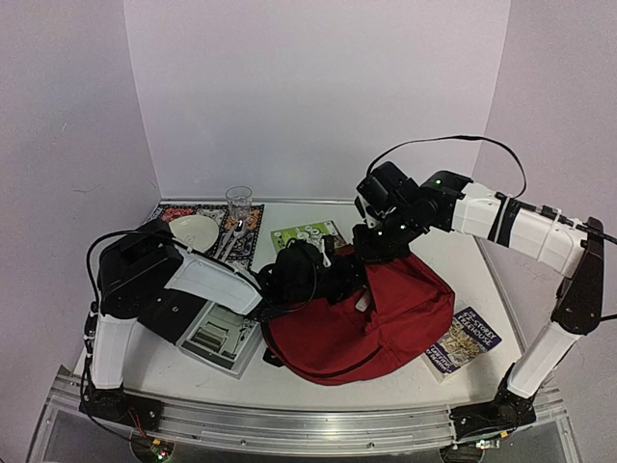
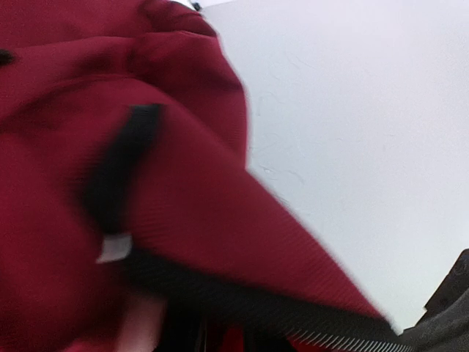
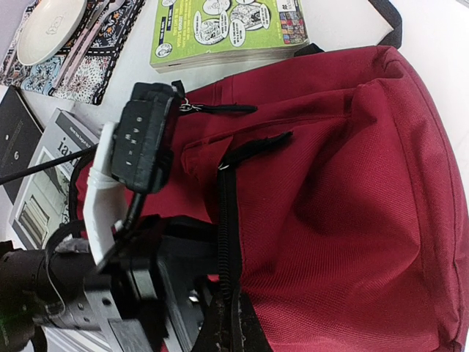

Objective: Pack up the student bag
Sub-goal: Place the pen in the lower front pocket of the bag, then adjust the pen in the lower front pocket of the bag.

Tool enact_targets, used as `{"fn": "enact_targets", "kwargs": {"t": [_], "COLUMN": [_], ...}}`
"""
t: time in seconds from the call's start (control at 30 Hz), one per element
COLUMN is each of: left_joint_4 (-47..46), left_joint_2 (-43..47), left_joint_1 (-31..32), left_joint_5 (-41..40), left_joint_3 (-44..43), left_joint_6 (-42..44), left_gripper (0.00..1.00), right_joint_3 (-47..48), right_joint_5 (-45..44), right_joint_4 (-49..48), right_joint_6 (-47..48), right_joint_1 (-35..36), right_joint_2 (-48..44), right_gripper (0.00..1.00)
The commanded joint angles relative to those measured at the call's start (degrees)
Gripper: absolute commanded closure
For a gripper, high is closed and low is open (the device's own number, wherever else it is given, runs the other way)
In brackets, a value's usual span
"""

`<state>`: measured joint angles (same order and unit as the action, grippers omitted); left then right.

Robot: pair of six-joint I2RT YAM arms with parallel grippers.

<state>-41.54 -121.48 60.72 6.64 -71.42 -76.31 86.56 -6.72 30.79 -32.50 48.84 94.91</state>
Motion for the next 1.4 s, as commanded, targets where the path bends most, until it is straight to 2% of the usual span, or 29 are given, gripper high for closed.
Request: {"fn": "enact_targets", "kwargs": {"t": [0.0, 0.07, 0.23, 0.33, 0.47, 0.6, 0.7, 0.9, 1.0, 1.2, 1.37], "left_joint_4": [-1.74, -1.79, -1.55, -0.65, 1.71, 7.51, 13.53, 19.72, 23.79, 26.10, 33.25], "left_joint_2": [-2.71, -2.21, 3.99, 6.67, 10.39, 14.01, 14.66, 12.37, 10.27, 7.28, 2.96], "left_joint_1": [1.23, 1.24, 0.77, 0.12, -0.07, -0.31, -1.02, -2.06, -2.10, -2.13, -2.44], "left_joint_5": [2.50, 1.76, -2.12, -2.37, -3.99, -6.01, -8.48, -7.74, -8.00, -7.58, -8.01], "left_joint_3": [-6.28, -5.70, 1.77, 6.13, 11.24, 12.93, 11.30, 6.74, 2.78, -2.73, -8.64], "left_joint_6": [0.58, 0.37, 3.39, 3.63, 5.07, 7.32, 8.28, 8.26, 8.75, 10.09, 10.36], "left_gripper": [0.83, 0.82, 0.68, 0.64, 0.61, 0.51, 0.45, 0.33, 0.32, 0.31, 0.37], "right_joint_3": [-0.01, -0.16, -1.23, -2.01, -2.36, -2.56, -2.96, -3.64, -4.09, -4.90, -4.87], "right_joint_5": [-1.02, -1.19, -1.54, -1.79, -2.12, -2.02, -1.74, -0.67, -0.35, 0.62, 1.72], "right_joint_4": [0.06, 0.15, 0.15, 0.15, 0.15, 0.07, -0.10, -1.23, -1.69, -2.62, -3.47], "right_joint_6": [0.07, 0.02, 0.01, -0.10, 0.00, 0.39, 0.51, 0.53, 0.52, 0.56, 0.82], "right_joint_1": [0.27, 0.22, 0.26, 0.26, 0.26, 0.22, 0.25, 0.27, 0.27, 0.21, 0.22], "right_joint_2": [-3.23, -3.37, -4.04, -4.41, -4.27, -3.66, -3.34, -3.40, -3.60, -3.62, -3.42], "right_gripper": [1.00, 1.00, 1.00, 1.00, 1.00, 1.00, 1.00, 1.00, 1.00, 1.00, 1.00]}}
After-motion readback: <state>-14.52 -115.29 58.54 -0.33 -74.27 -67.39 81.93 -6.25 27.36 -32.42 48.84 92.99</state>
